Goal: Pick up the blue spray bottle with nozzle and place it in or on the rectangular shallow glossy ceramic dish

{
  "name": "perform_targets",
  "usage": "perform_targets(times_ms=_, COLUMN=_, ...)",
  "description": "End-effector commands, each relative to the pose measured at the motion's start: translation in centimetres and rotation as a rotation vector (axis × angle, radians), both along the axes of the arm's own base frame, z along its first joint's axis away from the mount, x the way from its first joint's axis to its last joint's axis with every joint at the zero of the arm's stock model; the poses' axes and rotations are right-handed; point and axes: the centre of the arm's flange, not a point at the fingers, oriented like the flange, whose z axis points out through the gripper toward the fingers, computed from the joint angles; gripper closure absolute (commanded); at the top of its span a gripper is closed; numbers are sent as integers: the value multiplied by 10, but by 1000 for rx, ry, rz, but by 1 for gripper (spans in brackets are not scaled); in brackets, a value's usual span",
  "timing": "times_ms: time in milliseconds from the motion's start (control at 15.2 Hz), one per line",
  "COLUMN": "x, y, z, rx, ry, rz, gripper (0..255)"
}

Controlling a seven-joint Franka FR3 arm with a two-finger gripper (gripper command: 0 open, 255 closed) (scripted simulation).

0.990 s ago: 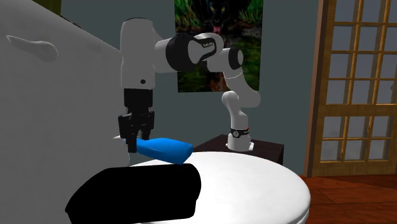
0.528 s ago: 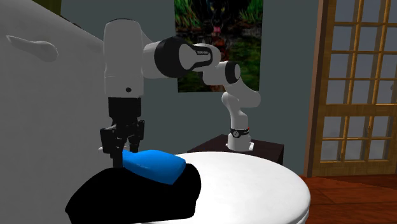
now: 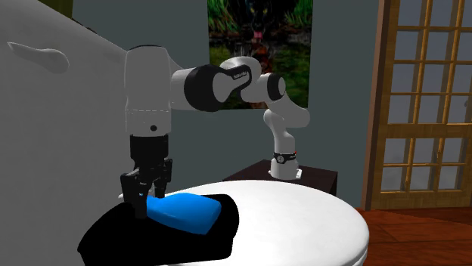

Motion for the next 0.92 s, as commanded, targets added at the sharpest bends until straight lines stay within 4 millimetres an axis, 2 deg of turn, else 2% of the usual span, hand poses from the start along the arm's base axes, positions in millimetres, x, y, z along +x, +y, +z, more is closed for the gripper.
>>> perform_targets(times_ms=0, x=0, y=1, z=-11, rx=0, ry=-1, rz=0, gripper=255)
perform_targets(times_ms=528, x=0, y=1, z=-11, rx=0, ry=-1, rz=0, gripper=255)
perform_targets(times_ms=594, x=0, y=1, z=-11, rx=0, ry=-1, rz=0, gripper=0)
perform_targets(times_ms=858, x=0, y=1, z=-11, rx=0, ry=-1, rz=0, gripper=0)
